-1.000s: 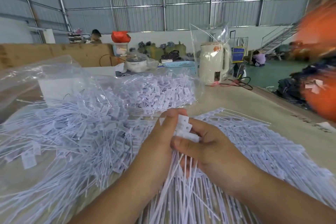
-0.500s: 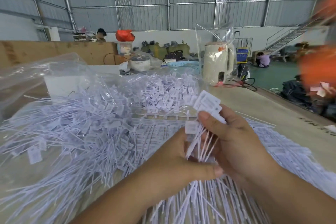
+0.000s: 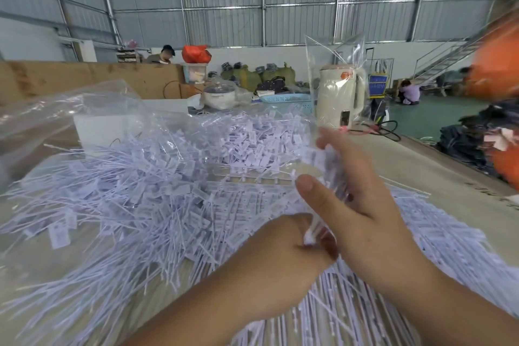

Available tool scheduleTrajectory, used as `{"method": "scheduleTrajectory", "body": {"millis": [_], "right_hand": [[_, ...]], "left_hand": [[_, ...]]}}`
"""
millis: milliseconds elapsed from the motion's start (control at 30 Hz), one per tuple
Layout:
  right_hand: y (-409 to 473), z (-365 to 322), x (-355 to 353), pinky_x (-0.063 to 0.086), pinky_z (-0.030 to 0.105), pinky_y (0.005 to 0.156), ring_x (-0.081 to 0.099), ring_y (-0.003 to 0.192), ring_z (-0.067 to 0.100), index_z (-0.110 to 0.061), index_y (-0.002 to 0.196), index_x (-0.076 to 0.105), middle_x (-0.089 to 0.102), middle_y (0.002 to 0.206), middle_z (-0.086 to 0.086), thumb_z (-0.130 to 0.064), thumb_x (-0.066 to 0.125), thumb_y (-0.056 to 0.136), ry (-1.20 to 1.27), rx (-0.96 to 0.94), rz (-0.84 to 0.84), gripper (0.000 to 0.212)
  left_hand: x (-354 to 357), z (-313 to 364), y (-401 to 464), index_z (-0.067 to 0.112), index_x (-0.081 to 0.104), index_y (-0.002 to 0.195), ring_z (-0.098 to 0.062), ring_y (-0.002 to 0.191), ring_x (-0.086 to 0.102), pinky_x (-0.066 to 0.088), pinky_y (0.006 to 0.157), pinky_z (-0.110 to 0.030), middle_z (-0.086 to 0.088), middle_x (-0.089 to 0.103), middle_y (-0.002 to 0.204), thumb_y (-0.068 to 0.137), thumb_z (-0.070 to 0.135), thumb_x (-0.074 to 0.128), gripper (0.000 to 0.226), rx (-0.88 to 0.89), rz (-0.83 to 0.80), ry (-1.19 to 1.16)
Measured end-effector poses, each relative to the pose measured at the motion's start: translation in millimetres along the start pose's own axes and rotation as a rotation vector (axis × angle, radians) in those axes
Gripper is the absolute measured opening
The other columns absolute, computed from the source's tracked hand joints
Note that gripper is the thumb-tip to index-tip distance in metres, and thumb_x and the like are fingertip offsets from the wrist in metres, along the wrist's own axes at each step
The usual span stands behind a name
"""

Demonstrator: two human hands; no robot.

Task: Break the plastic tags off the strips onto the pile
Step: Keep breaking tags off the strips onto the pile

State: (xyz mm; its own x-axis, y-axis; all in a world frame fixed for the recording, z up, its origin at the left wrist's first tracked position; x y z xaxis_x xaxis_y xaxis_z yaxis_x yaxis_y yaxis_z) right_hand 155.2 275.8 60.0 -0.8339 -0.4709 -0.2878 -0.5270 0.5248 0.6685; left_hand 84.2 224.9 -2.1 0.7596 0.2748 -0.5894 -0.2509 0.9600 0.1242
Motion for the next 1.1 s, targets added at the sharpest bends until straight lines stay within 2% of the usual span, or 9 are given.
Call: {"method": "scheduleTrajectory", "body": {"millis": [167,300,367,500,600,767,900,933,1100], "right_hand": [[-11,-5,30,0.029,0.015,0.104,0.034,0.133,-0.001,-0.032,0.144,0.039,0.04,0.135,-0.025,-0.055,0.052,0.088,-0.083,-0.055,-0.159,0.062],[-13,-8,30,0.023,0.029,0.112,0.015,0.142,-0.009,-0.055,0.145,0.008,0.018,0.151,-0.037,-0.074,0.043,0.083,0.032,-0.038,-0.154,0.073],[-14,-2,28,0.023,0.037,0.116,0.014,0.143,-0.007,-0.059,0.143,0.002,0.013,0.153,-0.036,-0.079,0.039,0.082,0.052,0.001,-0.149,0.074],[-23,21,52,0.008,0.023,0.115,-0.003,0.138,-0.019,-0.062,0.142,-0.004,-0.001,0.147,-0.047,-0.083,0.027,0.081,-0.182,0.08,-0.389,0.071],[-29,38,70,0.002,0.015,0.108,-0.004,0.137,-0.013,-0.044,0.151,0.002,0.003,0.156,-0.029,-0.072,0.028,0.087,-0.443,0.088,-0.587,0.074],[-40,50,83,0.002,0.025,0.115,0.003,0.14,0.0,-0.025,0.148,0.032,0.011,0.158,-0.012,-0.057,0.038,0.097,-0.69,0.013,-0.754,0.06],[-39,54,83,0.0,0.025,0.114,0.001,0.141,0.002,-0.028,0.149,0.029,0.008,0.159,-0.012,-0.057,0.04,0.096,-0.709,-0.001,-0.746,0.062],[-39,55,83,-0.001,0.025,0.113,0.0,0.141,0.001,-0.029,0.15,0.028,0.007,0.159,-0.013,-0.058,0.04,0.096,-0.711,-0.005,-0.744,0.062],[-40,54,81,0.0,0.021,0.109,-0.001,0.137,-0.004,-0.028,0.148,0.032,0.004,0.159,-0.014,-0.06,0.039,0.095,-0.697,-0.023,-0.738,0.062]], "left_hand": [[-5,-16,16,0.039,0.055,0.106,0.015,0.082,0.056,0.046,0.07,-0.01,0.022,0.057,0.082,0.087,0.034,0.044,0.023,0.057,0.09,0.089],[-31,-29,15,0.031,0.067,0.068,-0.006,0.054,0.057,0.047,0.054,-0.03,0.009,0.059,0.056,0.081,0.037,0.055,0.019,-0.082,0.248,-0.124],[-49,-23,7,0.037,0.068,0.067,-0.005,0.035,0.046,0.041,0.04,-0.023,0.01,0.052,0.042,0.086,0.044,0.06,0.022,-0.119,0.332,-0.275],[-95,-23,-10,0.018,0.056,0.076,-0.008,0.029,0.028,0.026,0.032,-0.016,0.008,0.036,0.043,0.093,0.046,0.051,0.034,-0.19,0.441,-0.631],[-128,-34,-21,0.01,0.058,0.084,-0.009,0.033,0.02,0.02,0.034,-0.013,0.004,0.032,0.048,0.096,0.027,0.039,0.028,-0.21,0.511,-0.725],[-164,-62,-26,0.008,0.06,0.1,-0.018,0.04,0.025,0.022,0.045,-0.017,-0.004,0.041,0.059,0.097,0.018,0.043,0.02,-0.481,0.673,-0.453],[-178,-60,-20,0.002,0.052,0.121,-0.033,0.101,0.058,0.048,0.085,-0.037,-0.013,0.055,0.111,0.094,-0.001,0.041,0.03,-0.493,0.526,0.539],[-172,-61,-20,0.003,0.054,0.114,-0.03,0.105,0.057,0.048,0.09,-0.037,-0.011,0.054,0.108,0.092,0.0,0.04,0.026,-0.455,0.491,0.737],[-173,-71,-33,0.015,0.047,0.081,-0.025,0.077,0.048,0.038,0.068,-0.033,0.0,0.045,0.075,0.099,0.028,0.043,0.023,-0.567,0.629,0.699]]}}
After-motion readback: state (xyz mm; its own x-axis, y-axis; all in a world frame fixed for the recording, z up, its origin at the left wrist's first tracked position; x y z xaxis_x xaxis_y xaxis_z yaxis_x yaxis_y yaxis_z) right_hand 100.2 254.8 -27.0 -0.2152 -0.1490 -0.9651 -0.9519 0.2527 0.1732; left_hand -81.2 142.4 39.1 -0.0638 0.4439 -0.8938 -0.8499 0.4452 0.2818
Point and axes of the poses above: each hand's wrist, its own y-axis towards the middle knuckle, its own x-axis out of the palm, z = x × y, the point moved 10 cm from there along y, towards the middle knuckle
